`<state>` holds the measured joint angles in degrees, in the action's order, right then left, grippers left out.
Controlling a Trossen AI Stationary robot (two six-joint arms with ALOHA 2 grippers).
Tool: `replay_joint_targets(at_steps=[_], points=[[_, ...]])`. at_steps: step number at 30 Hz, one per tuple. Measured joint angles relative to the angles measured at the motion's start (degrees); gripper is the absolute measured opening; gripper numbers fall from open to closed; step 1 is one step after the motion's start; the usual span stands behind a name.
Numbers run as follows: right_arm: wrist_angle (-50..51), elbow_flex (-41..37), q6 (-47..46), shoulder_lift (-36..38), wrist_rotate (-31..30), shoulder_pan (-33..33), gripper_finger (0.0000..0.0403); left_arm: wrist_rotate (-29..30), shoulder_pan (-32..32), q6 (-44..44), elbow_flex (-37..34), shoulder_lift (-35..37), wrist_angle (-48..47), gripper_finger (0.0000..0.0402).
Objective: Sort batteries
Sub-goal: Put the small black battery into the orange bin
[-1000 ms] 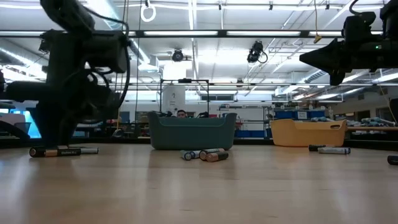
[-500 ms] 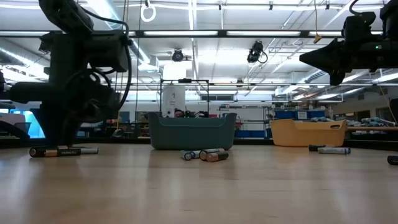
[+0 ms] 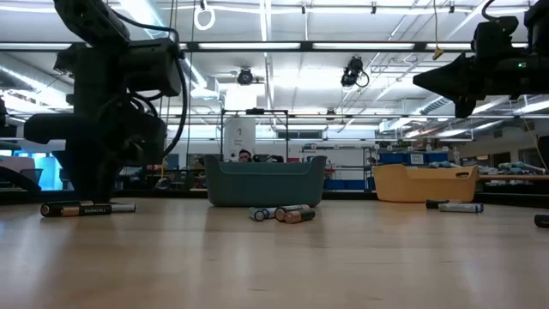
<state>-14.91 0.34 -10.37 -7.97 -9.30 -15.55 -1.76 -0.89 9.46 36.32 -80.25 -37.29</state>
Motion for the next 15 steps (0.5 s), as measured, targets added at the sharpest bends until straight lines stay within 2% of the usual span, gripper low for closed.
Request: replay_joint_targets(at_steps=[9,15], points=[[-0.01,0.0,0.0,0.0,0.0,0.0,0.0023,0.34,-0.02,-0.02,0.0,-0.04,1.37,0.0093],[0.01,0.0,0.0,0.0,0.0,0.0,0.0023,0.39,-0.02,0.02,0.0,-0.04,1.44,0.007]])
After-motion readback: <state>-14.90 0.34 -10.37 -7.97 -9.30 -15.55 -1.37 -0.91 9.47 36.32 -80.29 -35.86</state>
